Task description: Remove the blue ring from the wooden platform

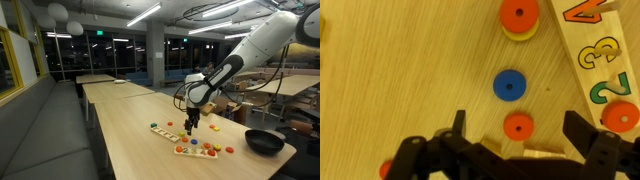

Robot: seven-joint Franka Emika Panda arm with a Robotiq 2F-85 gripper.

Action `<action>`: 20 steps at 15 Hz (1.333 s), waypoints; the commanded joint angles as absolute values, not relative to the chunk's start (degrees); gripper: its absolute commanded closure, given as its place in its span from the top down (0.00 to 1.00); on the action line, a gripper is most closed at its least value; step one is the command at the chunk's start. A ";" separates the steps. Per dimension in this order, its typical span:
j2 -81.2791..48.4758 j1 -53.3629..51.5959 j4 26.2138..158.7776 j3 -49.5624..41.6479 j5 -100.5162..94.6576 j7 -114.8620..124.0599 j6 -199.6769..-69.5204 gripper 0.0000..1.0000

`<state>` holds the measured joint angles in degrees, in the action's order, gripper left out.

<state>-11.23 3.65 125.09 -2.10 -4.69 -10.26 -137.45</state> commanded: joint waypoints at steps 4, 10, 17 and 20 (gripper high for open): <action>9.20 3.92 132.41 -2.51 0.03 -16.76 -128.69 1.00; 29.23 2.45 139.43 -5.65 1.55 -23.93 -114.36 1.00; 45.74 2.39 144.23 -7.34 -1.94 -25.02 -103.86 1.00; 50.13 2.16 147.09 -5.80 -4.52 -22.87 -105.71 1.00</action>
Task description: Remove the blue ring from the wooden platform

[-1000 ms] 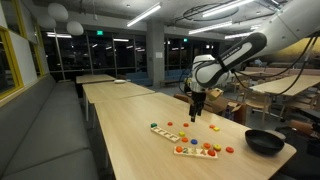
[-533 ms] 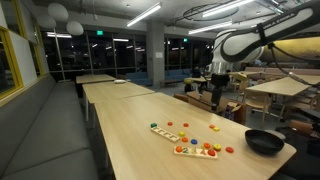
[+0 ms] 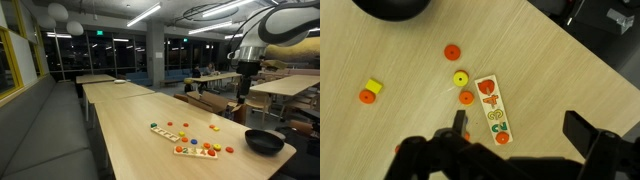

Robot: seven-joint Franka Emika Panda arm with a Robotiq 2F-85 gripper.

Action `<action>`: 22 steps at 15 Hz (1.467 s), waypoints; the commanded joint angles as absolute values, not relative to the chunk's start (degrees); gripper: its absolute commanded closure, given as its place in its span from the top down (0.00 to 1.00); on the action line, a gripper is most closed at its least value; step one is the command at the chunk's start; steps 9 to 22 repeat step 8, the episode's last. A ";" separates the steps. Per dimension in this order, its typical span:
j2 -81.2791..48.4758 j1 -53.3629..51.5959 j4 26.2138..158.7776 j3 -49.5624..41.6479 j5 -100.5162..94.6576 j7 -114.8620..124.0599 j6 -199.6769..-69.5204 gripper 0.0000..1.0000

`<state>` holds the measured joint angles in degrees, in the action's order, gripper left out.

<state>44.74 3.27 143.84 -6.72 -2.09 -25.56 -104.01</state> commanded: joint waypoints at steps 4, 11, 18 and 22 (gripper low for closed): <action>49.55 1.13 146.62 -6.55 -5.66 -22.37 -103.95 1.00; 51.21 0.93 147.82 -6.08 -6.48 -21.51 -103.93 1.00; 51.21 0.93 147.82 -6.08 -6.48 -21.51 -103.93 1.00; 51.21 0.93 147.82 -6.08 -6.48 -21.51 -103.93 1.00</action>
